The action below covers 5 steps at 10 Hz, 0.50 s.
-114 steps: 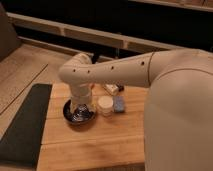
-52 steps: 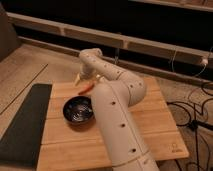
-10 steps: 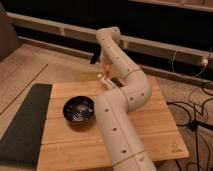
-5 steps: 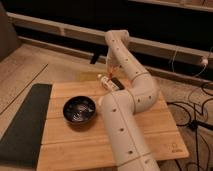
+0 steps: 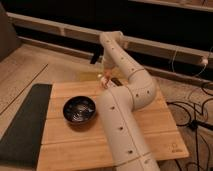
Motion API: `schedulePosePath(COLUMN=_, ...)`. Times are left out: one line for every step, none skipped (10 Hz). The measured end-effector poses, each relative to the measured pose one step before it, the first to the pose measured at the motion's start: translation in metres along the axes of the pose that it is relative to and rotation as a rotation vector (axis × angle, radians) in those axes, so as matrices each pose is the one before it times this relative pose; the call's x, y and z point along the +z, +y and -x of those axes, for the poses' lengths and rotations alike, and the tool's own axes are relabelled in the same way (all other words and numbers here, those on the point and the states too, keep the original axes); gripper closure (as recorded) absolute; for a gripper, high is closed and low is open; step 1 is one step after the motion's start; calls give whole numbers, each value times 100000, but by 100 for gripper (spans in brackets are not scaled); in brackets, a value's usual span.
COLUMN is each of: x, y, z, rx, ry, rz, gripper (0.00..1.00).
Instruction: Place the pepper on the white sponge
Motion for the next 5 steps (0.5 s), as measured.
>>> schedulePosePath(x=99, y=424, z=-797, rx=-1448, ry=397, rz=-717, gripper=100)
schedulePosePath(x=117, y=93, z=-954, rx=4, ry=660, rz=-414, gripper=100)
schedulePosePath(x=330, y=-204, z=-1600, rx=747, ry=942, rz=-537, gripper=100)
schedulePosePath(x=289, y=-564, z=-1792, rx=1818, ry=497, rz=-623, gripper=100)
schedulePosePath(x=347, y=-1032, z=-1775, rx=2721, ry=391, rz=-1053, gripper=100)
